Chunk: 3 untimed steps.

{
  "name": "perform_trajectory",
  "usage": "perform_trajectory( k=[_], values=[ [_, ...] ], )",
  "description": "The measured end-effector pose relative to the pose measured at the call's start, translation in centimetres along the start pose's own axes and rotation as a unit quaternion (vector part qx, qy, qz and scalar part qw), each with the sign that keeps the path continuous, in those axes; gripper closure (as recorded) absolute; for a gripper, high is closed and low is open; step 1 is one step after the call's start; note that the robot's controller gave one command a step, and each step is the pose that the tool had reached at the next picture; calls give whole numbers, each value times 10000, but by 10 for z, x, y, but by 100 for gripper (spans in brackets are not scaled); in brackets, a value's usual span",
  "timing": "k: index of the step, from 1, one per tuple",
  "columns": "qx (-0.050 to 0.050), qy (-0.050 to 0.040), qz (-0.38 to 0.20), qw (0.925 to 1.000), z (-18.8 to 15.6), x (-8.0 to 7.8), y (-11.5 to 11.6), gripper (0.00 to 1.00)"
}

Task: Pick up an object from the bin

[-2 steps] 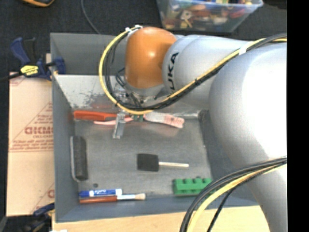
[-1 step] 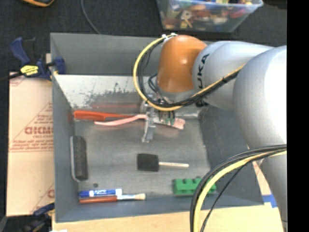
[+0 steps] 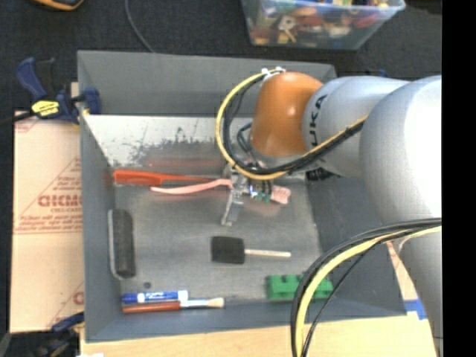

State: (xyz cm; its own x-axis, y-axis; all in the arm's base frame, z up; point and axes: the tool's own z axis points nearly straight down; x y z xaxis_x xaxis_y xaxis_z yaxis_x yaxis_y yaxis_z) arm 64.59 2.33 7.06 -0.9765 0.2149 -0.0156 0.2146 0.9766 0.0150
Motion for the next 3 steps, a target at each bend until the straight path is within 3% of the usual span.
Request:
perform_trajectory(
  k=[1,3],
  values=[
    [57,33,96,9999,-2,-11,-4,100],
    [56,40,102,9999,-8,-10,-5,100]
  ],
)
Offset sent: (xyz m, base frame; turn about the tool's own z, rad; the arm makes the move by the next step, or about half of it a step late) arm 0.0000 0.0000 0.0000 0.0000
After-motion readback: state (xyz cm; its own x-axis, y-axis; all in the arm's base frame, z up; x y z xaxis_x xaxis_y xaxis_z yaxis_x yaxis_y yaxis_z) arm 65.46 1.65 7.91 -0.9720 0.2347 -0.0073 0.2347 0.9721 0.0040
